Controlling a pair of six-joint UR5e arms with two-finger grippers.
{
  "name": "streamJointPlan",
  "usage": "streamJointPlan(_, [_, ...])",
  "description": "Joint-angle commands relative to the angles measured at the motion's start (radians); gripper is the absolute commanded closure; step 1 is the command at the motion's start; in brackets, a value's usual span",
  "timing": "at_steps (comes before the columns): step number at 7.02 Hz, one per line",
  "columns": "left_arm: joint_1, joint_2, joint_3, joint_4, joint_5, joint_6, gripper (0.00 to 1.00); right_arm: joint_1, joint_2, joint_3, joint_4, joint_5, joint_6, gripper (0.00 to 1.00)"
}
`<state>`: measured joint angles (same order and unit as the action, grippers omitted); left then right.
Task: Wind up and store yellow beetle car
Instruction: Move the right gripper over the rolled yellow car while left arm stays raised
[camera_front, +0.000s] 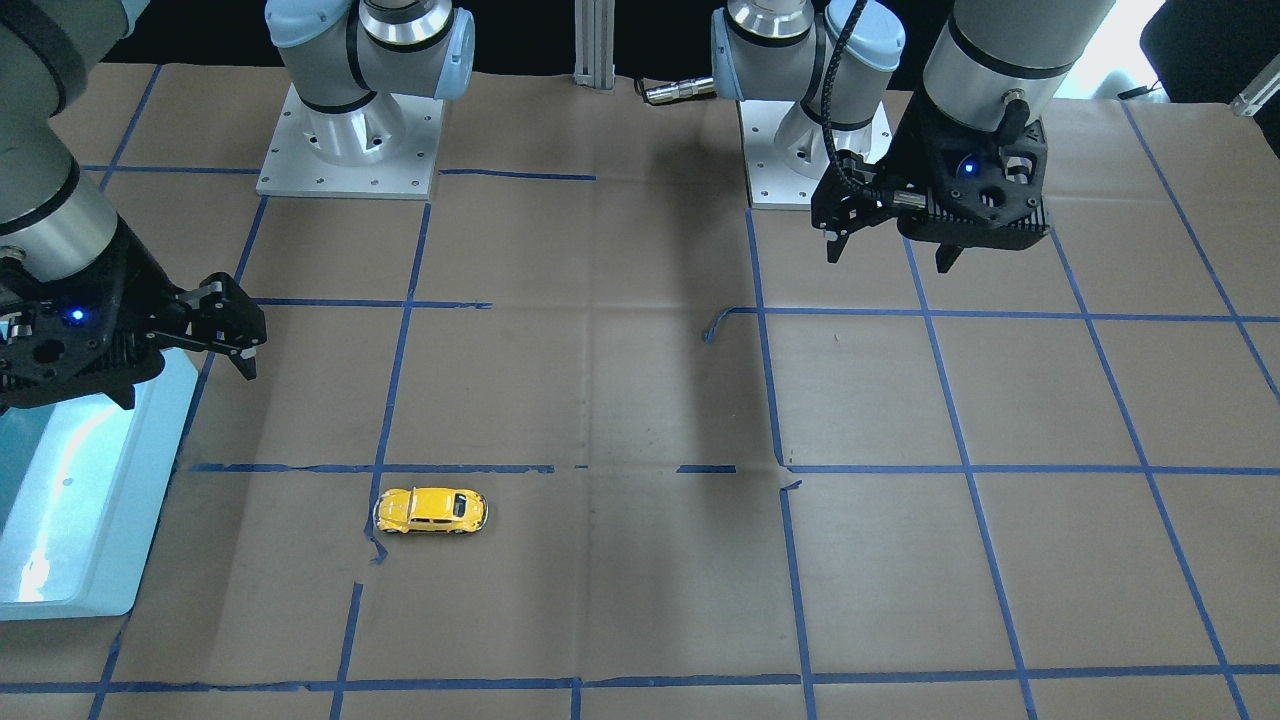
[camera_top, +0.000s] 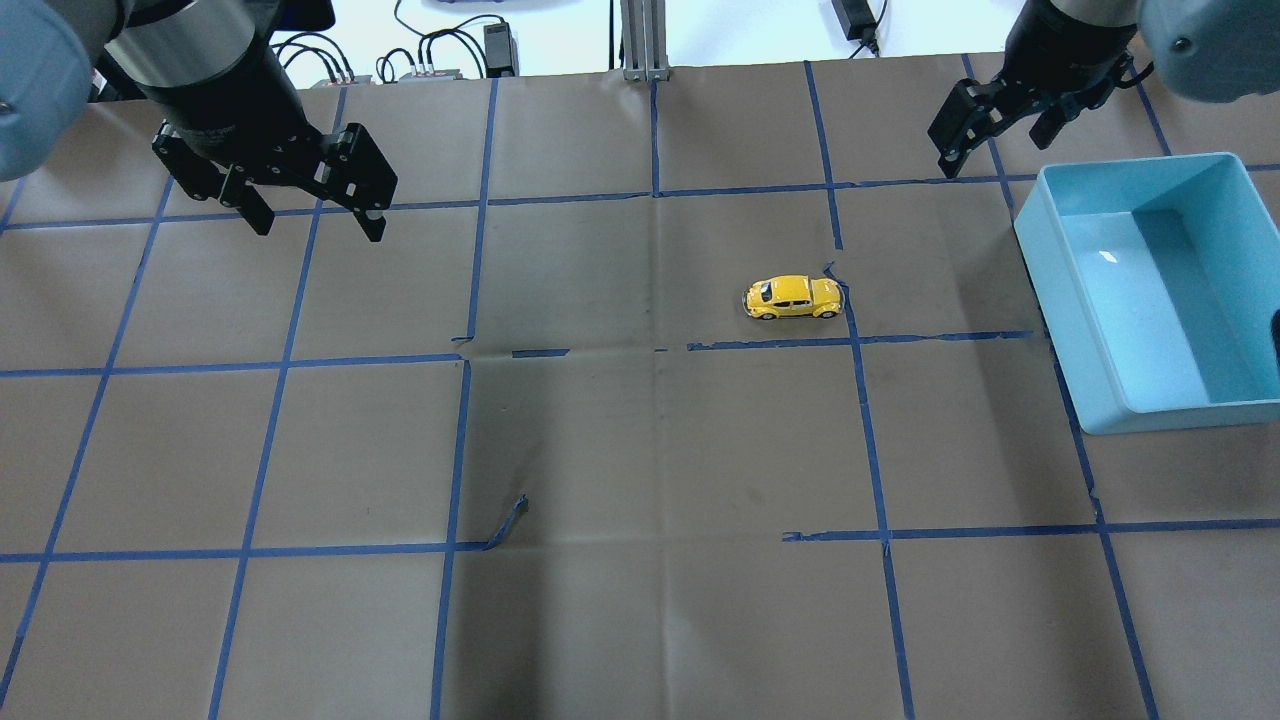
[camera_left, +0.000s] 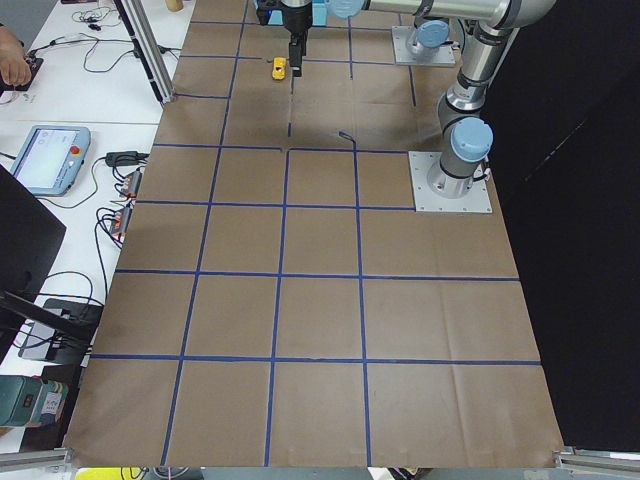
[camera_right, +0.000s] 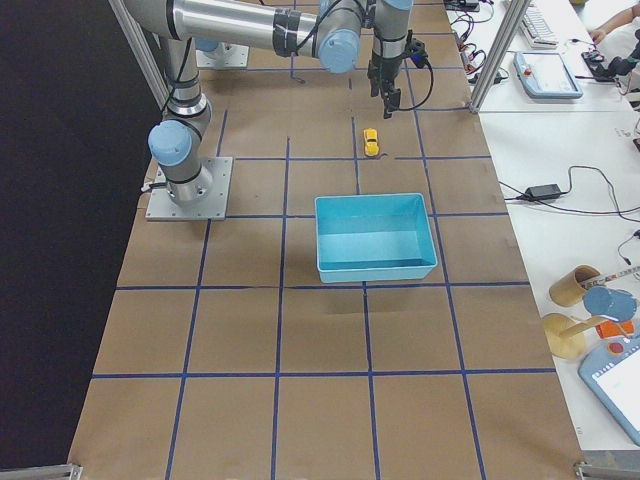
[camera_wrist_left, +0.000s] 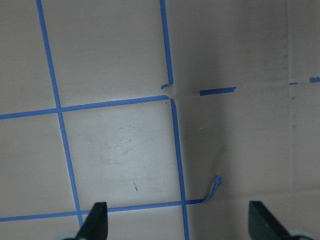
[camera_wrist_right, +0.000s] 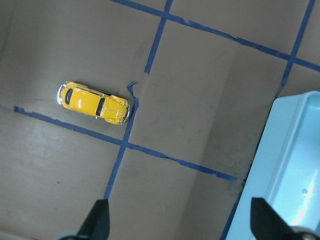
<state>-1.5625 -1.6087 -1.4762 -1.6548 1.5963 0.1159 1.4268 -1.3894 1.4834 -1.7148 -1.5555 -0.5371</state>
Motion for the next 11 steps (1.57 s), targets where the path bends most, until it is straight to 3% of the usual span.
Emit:
streamJointPlan(1, [0.001,0.004,-0.006,0.000,-0.001,0.001,0.00,-0.020,-0.005,0.006,0.000,0.000,-0.369,0.00])
streamJointPlan(4, [0.001,0.006,-0.006,0.000,-0.001,0.001,0.00,-0.012,-0.005,0.005,-0.011,-0.001,-0.573,0.00])
streamJointPlan(6, [0.002,0.006,-0.006,0.001,-0.001,0.001,0.00,0.009,0.015,0.006,-0.101,0.038,-0.859,0.00])
streamJointPlan(7, [0.002,0.006,-0.006,0.001,-0.001,0.001,0.00,0.112,0.010,-0.005,-0.109,0.025,-0.869,0.00])
streamJointPlan(11, [0.002,0.006,-0.006,0.001,-0.001,0.001,0.00,0.144,0.045,0.020,-0.060,0.026,-0.905,0.00])
